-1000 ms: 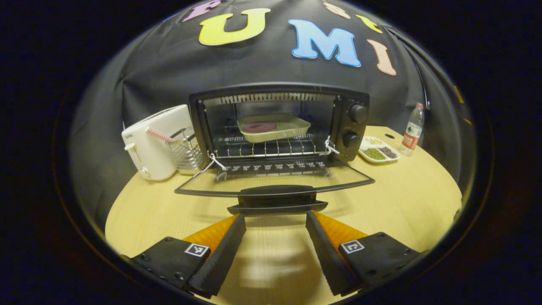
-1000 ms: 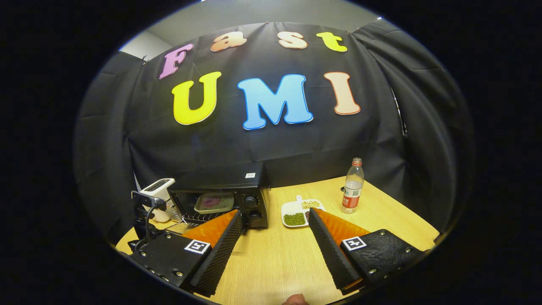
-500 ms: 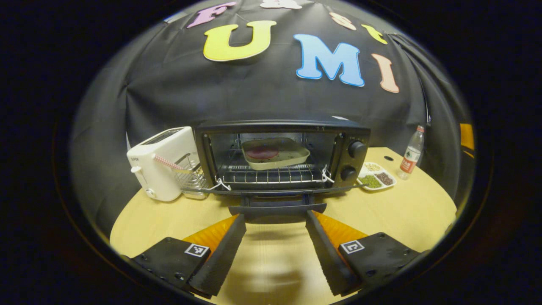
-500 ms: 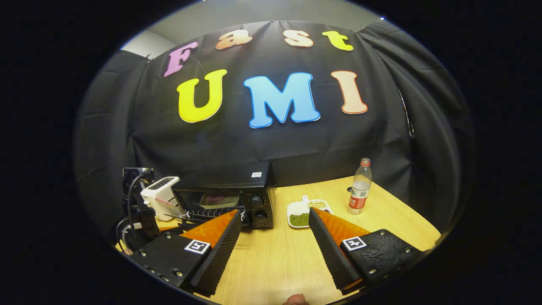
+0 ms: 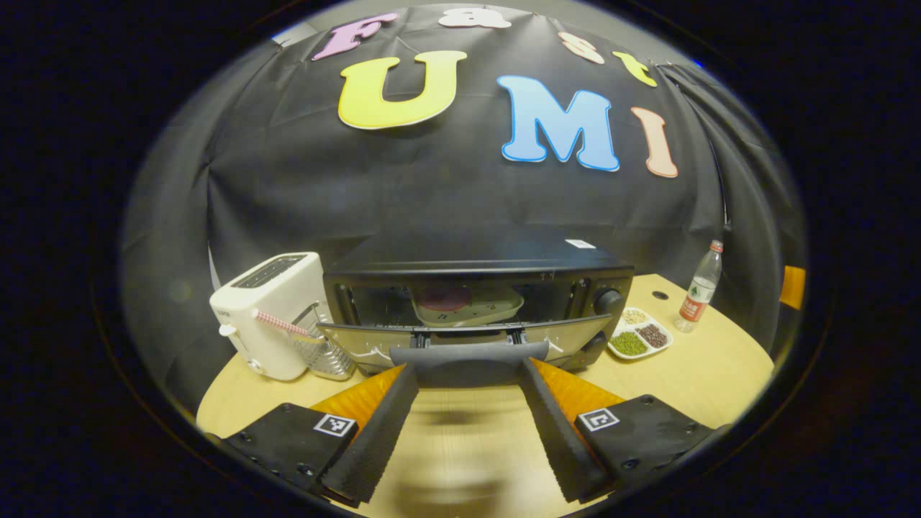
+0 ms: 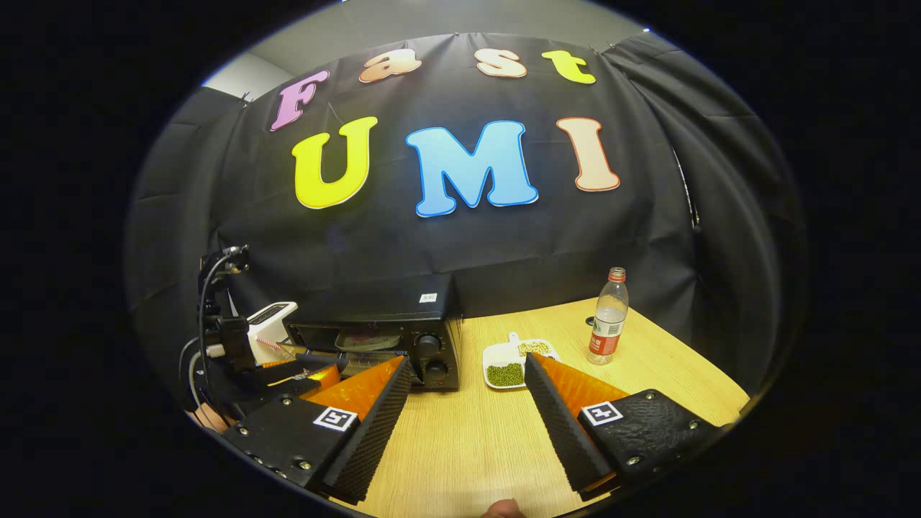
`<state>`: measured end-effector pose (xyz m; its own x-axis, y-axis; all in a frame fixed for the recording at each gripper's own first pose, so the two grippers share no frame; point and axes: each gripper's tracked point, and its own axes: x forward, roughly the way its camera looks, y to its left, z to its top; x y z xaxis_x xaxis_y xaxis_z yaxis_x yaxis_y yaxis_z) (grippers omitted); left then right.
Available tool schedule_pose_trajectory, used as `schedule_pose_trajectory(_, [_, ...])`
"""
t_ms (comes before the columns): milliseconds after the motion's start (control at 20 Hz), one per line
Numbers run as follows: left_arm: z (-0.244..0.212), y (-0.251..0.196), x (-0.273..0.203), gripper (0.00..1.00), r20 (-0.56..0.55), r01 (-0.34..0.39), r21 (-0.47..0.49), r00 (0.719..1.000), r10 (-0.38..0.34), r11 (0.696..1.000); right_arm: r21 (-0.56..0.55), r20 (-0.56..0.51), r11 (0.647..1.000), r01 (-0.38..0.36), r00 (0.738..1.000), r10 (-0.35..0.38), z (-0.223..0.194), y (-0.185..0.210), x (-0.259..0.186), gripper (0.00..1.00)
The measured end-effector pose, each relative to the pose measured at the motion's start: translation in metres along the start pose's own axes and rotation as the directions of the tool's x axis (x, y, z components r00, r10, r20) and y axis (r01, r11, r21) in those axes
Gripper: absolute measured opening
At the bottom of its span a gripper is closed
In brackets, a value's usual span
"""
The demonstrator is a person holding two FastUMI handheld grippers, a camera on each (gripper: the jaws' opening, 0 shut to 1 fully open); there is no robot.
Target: Open the electric oven with the left hand, put the food in, and close the electric oven.
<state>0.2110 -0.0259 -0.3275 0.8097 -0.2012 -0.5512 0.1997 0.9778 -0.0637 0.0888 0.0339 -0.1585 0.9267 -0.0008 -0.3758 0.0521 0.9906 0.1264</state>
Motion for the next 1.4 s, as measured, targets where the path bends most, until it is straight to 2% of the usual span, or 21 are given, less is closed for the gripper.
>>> schedule_pose_trajectory(50, [0.006,0.000,0.003,1.00,0.015,0.003,0.007,1.000,-0.004,1.000,0.001,0.006,1.000,0.000,1.000,0.000,0.002,0.000,0.001,0.98])
schedule_pose_trajectory(100, [0.015,-0.002,0.005,0.97,0.032,0.009,0.013,0.999,-0.009,1.000,0.006,0.009,1.000,-0.004,1.000,0.004,0.003,-0.001,0.000,0.98])
schedule_pose_trajectory(150, [0.025,-0.002,0.003,1.00,0.052,0.012,0.013,0.999,-0.012,1.000,0.009,0.011,1.000,-0.008,1.000,0.008,0.004,-0.002,0.001,0.98])
schedule_pose_trajectory(300, [0.058,-0.011,-0.014,1.00,0.120,0.021,-0.010,0.993,-0.019,1.000,0.001,0.049,1.000,-0.010,0.999,0.010,0.018,-0.006,-0.004,0.98])
schedule_pose_trajectory(500, [0.095,-0.036,-0.068,1.00,0.207,0.028,-0.025,0.978,-0.022,0.999,-0.004,0.099,1.000,-0.022,0.995,0.022,0.041,-0.026,-0.027,0.98])
schedule_pose_trajectory(550, [0.105,-0.043,-0.086,0.96,0.236,0.026,-0.035,0.972,-0.017,0.999,-0.013,0.103,0.999,-0.029,0.994,0.031,0.046,-0.030,-0.033,0.98])
schedule_pose_trajectory(600, [0.113,-0.051,-0.103,1.00,0.261,0.021,-0.045,0.965,-0.009,0.999,-0.030,0.106,0.999,-0.033,0.994,0.036,0.052,-0.036,-0.041,0.98])
schedule_pose_trajectory(750, [0.131,-0.070,-0.160,1.00,0.322,-0.006,-0.077,0.946,0.031,0.997,-0.062,0.156,0.997,-0.047,0.986,0.057,0.073,-0.050,-0.069,0.98])
schedule_pose_trajectory(800, [0.135,-0.075,-0.178,0.96,0.335,-0.019,-0.081,0.941,0.045,0.997,-0.070,0.170,0.996,-0.055,0.983,0.066,0.078,-0.053,-0.079,0.98])
schedule_pose_trajectory(850, [0.138,-0.082,-0.194,1.00,0.350,-0.029,-0.078,0.935,0.055,0.996,-0.079,0.182,0.995,-0.064,0.980,0.078,0.082,-0.056,-0.085,0.98])
schedule_pose_trajectory(1000, [0.145,-0.093,-0.237,1.00,0.391,-0.072,-0.078,0.915,0.097,0.994,-0.101,0.220,0.991,-0.083,0.970,0.104,0.092,-0.064,-0.110,0.98])
schedule_pose_trajectory(1150, [0.140,-0.103,-0.267,1.00,0.399,-0.074,-0.083,0.911,0.101,0.994,-0.089,0.217,0.992,-0.091,0.970,0.108,0.089,-0.069,-0.126,0.97])
schedule_pose_trajectory(1400, [0.136,-0.096,-0.303,1.00,0.431,-0.085,-0.068,0.896,0.106,0.994,-0.078,0.239,0.994,-0.081,0.966,0.097,0.087,-0.057,-0.140,0.98])
